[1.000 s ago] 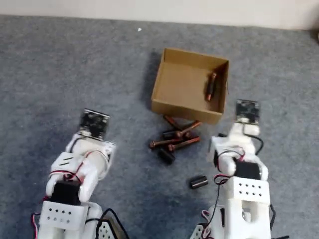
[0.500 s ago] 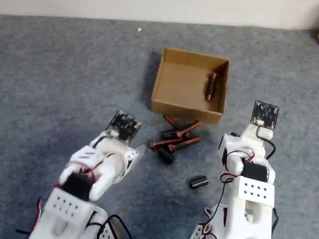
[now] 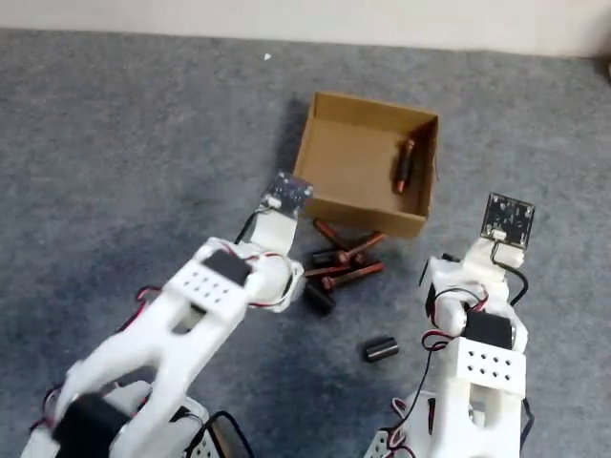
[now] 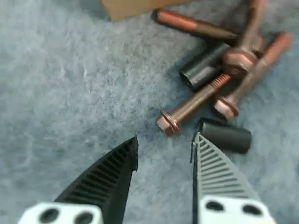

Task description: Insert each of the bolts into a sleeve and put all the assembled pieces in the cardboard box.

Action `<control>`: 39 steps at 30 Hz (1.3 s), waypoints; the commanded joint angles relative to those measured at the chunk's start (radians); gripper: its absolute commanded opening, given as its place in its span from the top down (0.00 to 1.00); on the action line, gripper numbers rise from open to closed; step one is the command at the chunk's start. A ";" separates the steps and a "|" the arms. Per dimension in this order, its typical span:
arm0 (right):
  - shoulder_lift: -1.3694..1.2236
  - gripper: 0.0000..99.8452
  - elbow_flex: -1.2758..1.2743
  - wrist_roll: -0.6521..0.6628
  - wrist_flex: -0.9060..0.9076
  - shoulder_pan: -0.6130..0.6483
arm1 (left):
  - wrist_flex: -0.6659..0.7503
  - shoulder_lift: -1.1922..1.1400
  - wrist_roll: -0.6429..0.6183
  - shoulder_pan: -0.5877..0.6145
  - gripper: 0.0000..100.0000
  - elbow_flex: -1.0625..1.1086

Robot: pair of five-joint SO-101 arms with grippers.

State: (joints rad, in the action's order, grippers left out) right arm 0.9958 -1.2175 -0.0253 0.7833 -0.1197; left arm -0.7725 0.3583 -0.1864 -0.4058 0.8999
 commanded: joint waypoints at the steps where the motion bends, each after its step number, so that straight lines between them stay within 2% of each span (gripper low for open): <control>1: 0.025 0.99 0.005 -0.005 -0.036 -0.010 | 0.037 -0.120 -0.153 -0.010 0.80 -0.113; 9: 0.025 0.99 0.004 -0.003 -0.036 -0.008 | 0.037 -0.259 -0.169 -0.007 0.80 -0.165; 16: 0.025 0.99 0.004 -0.003 -0.036 -0.008 | 0.038 -0.265 -0.167 -0.007 0.94 -0.165; 20: 0.025 0.99 0.004 -0.003 -0.036 -0.008 | 0.038 -0.265 -0.167 -0.005 0.96 -0.165; 23: 0.025 0.99 0.004 -0.002 -0.035 -0.008 | 0.038 -0.265 -0.152 0.027 0.96 -0.171; 28: 0.025 0.99 -0.010 -0.002 -0.035 -0.007 | 0.038 -0.265 -0.026 0.151 0.96 -0.231; 33: 0.025 0.99 -0.010 -0.002 -0.035 -0.007 | 0.034 -0.265 -0.025 0.257 0.96 -0.283; 39: 0.025 0.99 -0.010 -0.002 -0.036 -0.007 | 0.031 -0.263 -0.046 0.271 0.96 -0.302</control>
State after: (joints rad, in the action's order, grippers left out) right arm 0.9958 -1.2359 -0.0253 0.7833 -0.1197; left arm -0.7511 0.0898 -0.2248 -0.1481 0.6498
